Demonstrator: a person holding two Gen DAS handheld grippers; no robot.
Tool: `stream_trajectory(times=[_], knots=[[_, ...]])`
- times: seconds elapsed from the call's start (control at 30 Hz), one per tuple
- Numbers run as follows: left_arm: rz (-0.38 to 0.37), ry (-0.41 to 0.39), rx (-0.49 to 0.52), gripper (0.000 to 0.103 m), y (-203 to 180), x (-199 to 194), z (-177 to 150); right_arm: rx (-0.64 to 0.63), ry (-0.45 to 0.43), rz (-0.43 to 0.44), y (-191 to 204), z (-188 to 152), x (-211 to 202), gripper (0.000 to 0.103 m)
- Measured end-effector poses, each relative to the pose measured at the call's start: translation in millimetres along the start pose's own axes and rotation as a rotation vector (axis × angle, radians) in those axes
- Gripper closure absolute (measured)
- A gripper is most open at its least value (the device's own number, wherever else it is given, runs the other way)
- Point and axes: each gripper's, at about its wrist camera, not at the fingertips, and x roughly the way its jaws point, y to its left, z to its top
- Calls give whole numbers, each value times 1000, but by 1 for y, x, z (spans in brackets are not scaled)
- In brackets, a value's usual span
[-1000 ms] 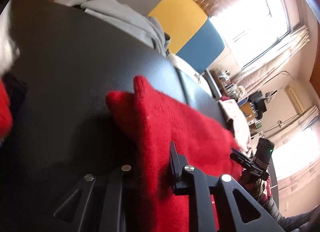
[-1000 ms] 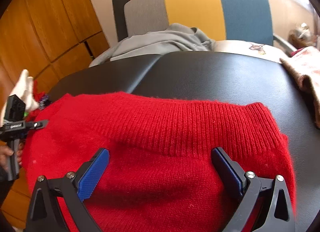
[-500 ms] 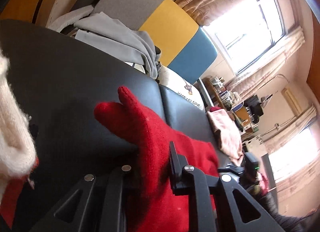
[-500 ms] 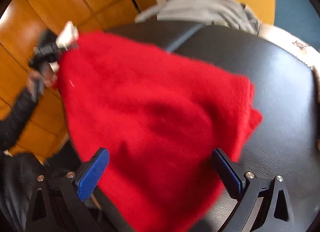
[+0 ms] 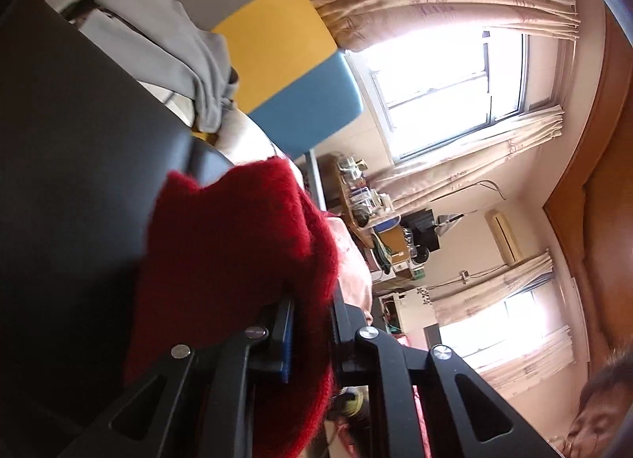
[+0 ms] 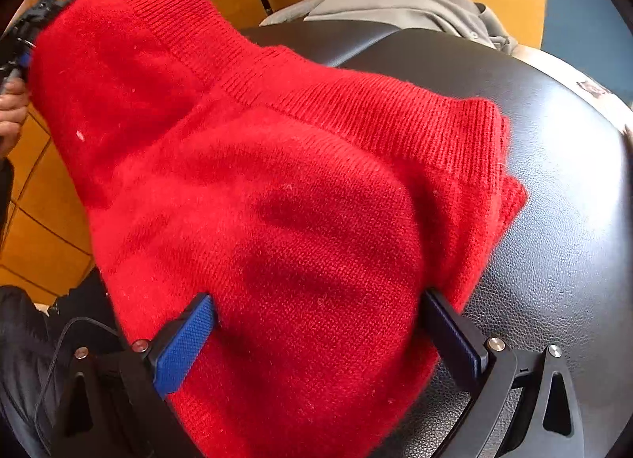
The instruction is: Fold clothes
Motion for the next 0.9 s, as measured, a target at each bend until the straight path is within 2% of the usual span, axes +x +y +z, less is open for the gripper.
stream_trajectory(times=[0.13,0.3,0.47,0.5,0.57,0.73,0.8,0.9], knots=[[-7,37,-6,91,-20,44,-12,17,-50,11,1,-8,-4,0],[21,108,-39,91,-33,116,-30,50,-133,43,0,-21,-11,0],[97,168,-96,92,-23,186,-45,86,-186,83,-4,-32,-19,0],[106,184,-108,103,-19,200,-47,88,-191,88,-4,-34,-19,0],[124,214,-131,103,-12,228,-52,92,-200,99,-3,-36,-21,0],[213,273,-104,103,-5,258,-68,113,-227,138,-4,-41,-25,0],[212,289,-68,103,-12,254,-71,121,-235,152,-5,-44,-28,0],[227,278,52,103,-36,235,-69,137,-250,175,-6,-48,-31,0]])
